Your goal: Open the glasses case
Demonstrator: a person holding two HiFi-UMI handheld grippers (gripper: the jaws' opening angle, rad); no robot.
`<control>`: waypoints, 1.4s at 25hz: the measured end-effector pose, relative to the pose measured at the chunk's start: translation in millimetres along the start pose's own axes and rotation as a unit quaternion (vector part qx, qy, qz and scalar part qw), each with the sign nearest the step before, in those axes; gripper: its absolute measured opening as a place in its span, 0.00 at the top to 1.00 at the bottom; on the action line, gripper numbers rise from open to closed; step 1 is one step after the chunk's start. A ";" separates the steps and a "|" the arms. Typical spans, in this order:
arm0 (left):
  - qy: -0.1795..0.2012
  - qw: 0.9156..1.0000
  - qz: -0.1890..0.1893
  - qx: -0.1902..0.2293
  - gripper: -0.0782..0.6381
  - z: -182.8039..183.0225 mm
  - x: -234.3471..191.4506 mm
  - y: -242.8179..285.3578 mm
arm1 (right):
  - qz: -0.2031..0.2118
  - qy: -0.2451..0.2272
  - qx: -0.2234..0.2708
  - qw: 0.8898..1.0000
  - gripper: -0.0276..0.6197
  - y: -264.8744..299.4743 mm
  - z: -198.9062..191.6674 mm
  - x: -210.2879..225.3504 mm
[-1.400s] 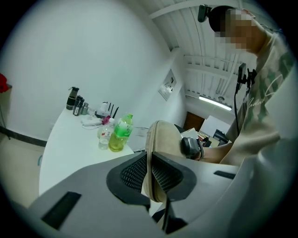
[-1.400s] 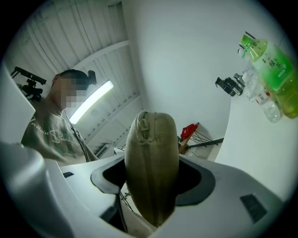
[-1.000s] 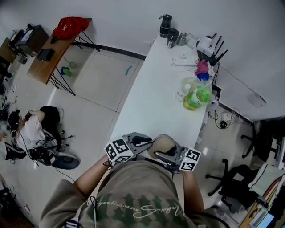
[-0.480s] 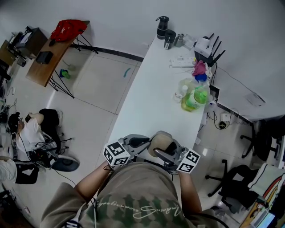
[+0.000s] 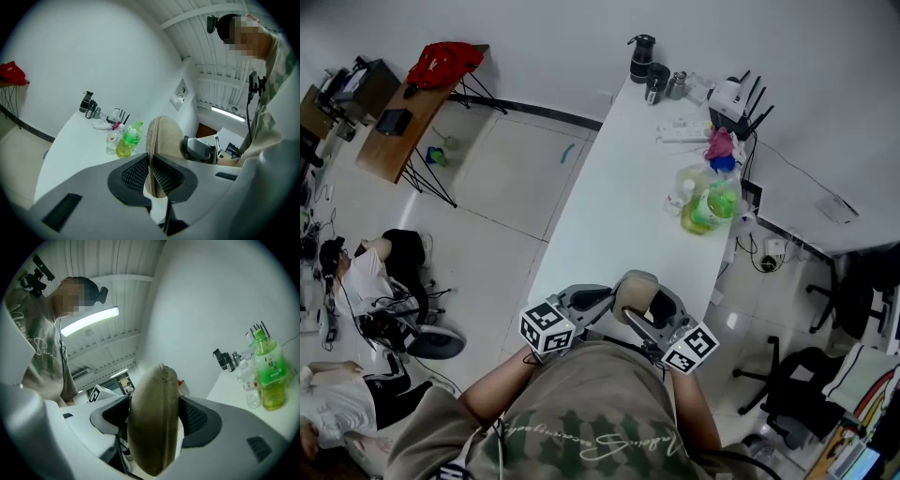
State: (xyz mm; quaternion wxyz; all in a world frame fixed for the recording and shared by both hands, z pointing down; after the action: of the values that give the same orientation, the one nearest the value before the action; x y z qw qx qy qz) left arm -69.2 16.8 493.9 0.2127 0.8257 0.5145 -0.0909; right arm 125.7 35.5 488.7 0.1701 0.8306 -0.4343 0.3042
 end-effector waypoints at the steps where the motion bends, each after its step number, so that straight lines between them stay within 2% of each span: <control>1: -0.012 1.000 0.009 0.005 0.84 -0.6 -2.2 -1.7 | -0.013 -0.005 0.003 1.000 0.48 -1.7 0.7 0.7; 3: -0.030 0.999 0.029 0.009 0.84 -0.9 -7.0 -5.6 | -0.024 -0.012 -0.004 1.000 0.48 -3.0 0.2 0.8; 5: -0.014 0.999 0.040 -0.004 0.84 0.5 -6.4 -5.0 | -0.034 -0.019 -0.018 0.999 0.48 0.6 -2.6 1.6; 8: 0.017 0.998 0.062 -0.024 0.84 0.9 2.3 2.5 | -0.084 -0.040 -0.033 0.995 0.48 8.1 -7.0 6.8; 10: 0.013 0.997 0.071 -0.022 0.84 -1.0 4.3 4.1 | -0.099 -0.039 -0.029 0.994 0.48 10.3 -8.0 8.3; 13: 0.001 0.998 0.062 -0.019 0.83 -3.3 1.5 1.3 | -0.091 -0.038 -0.029 0.995 0.48 11.2 -8.2 8.1; 18: 0.005 0.999 0.047 -0.016 0.82 -5.0 1.7 -2.8 | -0.068 -0.026 -0.031 0.997 0.48 8.9 -9.9 9.2; 22: 0.048 0.997 0.055 -0.022 0.82 -1.0 4.7 -2.1 | -0.060 -0.028 -0.036 0.997 0.48 9.0 -7.7 10.2; 25: 0.080 0.996 0.037 -0.019 0.82 3.0 9.6 0.9 | -0.040 0.003 -0.037 0.999 0.48 5.7 -5.2 16.7; 27: 0.083 0.996 0.023 -0.017 0.82 3.0 12.2 2.1 | -0.032 0.024 -0.040 0.998 0.48 4.0 -5.0 19.8; 35: 0.088 0.995 0.026 -0.041 0.81 -2.0 20.3 4.3 | -0.078 0.016 -0.027 0.996 0.45 7.5 -13.8 13.5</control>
State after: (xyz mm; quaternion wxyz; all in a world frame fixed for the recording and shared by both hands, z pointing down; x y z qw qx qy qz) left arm -56.3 32.6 489.3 0.2022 0.8341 0.5132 0.0088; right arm 120.4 30.5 508.1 0.2224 0.8521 -0.3731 0.2918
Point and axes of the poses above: the fingertips, and each gripper's own axes: y forward along the fingers, x to its right, z out of its top, the point moved 9 cm from there along -y, backward along the fingers, and after that the axes turned 11 degrees about y, right-handed, at the moved point
